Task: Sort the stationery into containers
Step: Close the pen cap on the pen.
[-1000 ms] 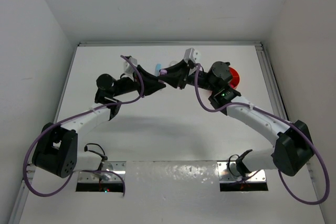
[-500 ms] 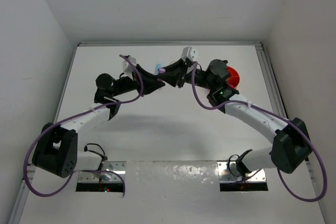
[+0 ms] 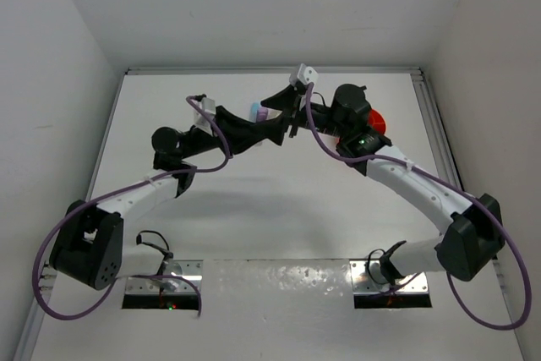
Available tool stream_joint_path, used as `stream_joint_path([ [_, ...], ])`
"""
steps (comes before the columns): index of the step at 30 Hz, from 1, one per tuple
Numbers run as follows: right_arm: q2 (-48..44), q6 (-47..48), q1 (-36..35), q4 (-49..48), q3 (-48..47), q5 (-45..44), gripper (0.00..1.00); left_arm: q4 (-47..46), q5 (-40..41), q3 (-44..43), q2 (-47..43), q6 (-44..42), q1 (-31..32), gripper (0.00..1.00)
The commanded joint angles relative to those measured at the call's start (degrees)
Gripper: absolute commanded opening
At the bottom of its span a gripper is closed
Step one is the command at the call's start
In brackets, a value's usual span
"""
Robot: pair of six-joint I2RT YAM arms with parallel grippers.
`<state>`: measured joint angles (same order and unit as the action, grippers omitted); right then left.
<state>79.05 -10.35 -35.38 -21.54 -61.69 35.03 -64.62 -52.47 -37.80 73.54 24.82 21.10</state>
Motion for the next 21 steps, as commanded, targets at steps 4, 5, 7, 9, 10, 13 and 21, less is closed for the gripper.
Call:
stream_joint_path([
  [4, -3.9, 2.3, -0.6, 14.0, -1.9, 3.7, 0.72, -11.3, 5.3, -1.8, -4.0, -1.6, 0.4, 0.0],
  [5, -4.6, 2.6, -0.7, 14.7, -2.6, 4.1, 0.72, -11.0, 5.3, -1.8, -4.0, -2.1, 0.5, 0.0],
  [7, -6.8, 2.8, -0.7, 15.9, -3.9, 4.2, 0.73, -10.4, 5.1, -1.7, -3.8, -2.3, 0.4, 0.0],
  [9, -8.4, 3.4, -0.6, 16.2, -4.3, 4.3, 0.74, -9.9, 5.3, -1.5, -3.8, -2.6, 0.4, 0.0],
  [10, -9.7, 3.8, -0.6, 16.6, -4.7, 4.3, 0.75, -10.0, 5.3, -1.4, -3.7, -2.5, 0.4, 0.0],
  [13, -10.8, 5.0, -0.7, 19.7, -6.2, 4.7, 0.76, -10.2, 5.6, -1.6, -3.5, -2.2, 0.5, 0.0],
  [21, -11.8, 8.2, -0.6, 24.1, -8.5, 2.5, 0.5, -9.9, 5.8, -1.6, -3.4, -2.2, 0.9, 0.0],
])
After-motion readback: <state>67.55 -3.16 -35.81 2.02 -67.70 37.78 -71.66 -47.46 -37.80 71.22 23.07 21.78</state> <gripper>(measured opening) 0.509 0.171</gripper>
